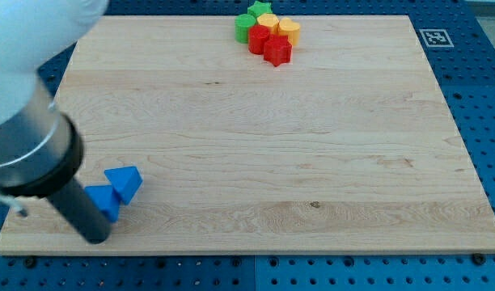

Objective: Move the blue cube and blue triangle towards center

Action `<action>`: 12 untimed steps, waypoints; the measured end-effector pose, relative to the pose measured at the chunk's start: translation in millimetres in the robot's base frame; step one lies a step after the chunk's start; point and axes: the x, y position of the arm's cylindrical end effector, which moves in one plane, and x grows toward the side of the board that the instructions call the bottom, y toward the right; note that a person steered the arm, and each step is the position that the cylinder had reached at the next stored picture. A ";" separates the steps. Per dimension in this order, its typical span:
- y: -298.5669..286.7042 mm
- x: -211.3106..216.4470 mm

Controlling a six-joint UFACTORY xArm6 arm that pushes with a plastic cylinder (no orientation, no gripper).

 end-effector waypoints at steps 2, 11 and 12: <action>29.0 -22.0; -5.6 -43.4; -2.1 -48.8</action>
